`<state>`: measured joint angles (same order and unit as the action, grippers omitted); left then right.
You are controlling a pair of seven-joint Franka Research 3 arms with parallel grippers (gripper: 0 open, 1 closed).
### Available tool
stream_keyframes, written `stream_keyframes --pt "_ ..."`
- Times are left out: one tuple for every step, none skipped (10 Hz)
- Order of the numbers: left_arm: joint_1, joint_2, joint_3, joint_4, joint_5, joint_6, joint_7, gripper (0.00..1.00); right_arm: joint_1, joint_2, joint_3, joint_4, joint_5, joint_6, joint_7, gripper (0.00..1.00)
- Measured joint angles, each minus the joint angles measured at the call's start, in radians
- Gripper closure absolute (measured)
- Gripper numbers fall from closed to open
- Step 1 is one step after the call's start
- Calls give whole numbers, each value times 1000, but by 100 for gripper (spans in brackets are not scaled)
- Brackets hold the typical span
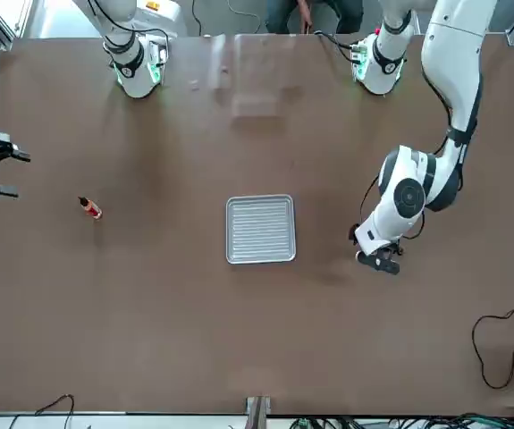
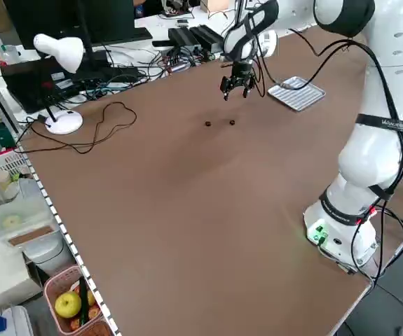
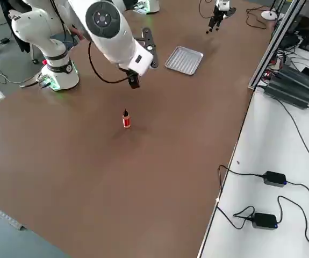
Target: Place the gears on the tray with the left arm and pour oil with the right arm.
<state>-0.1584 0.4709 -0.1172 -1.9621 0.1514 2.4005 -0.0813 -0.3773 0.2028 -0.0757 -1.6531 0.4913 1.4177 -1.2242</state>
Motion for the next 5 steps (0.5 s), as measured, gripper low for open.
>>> stream_keyframes --pt "-1 0 0 -15 0 6 -13 0 -16 11 0 -17 18 0 -89 0" --pt "-2 0 0 -27 1 8 -37 0 -40 29 0 -27 44 0 -199 0" --pt "-6 0 -1 -40 1 10 -53 0 -69 52 0 -36 67 0 -310 0" --pt "-9 0 -1 -53 1 13 -64 0 -97 78 0 -48 93 0 -417 0" --pt "-7 0 0 -65 2 14 -76 0 -121 105 0 -57 122 0 -525 0"
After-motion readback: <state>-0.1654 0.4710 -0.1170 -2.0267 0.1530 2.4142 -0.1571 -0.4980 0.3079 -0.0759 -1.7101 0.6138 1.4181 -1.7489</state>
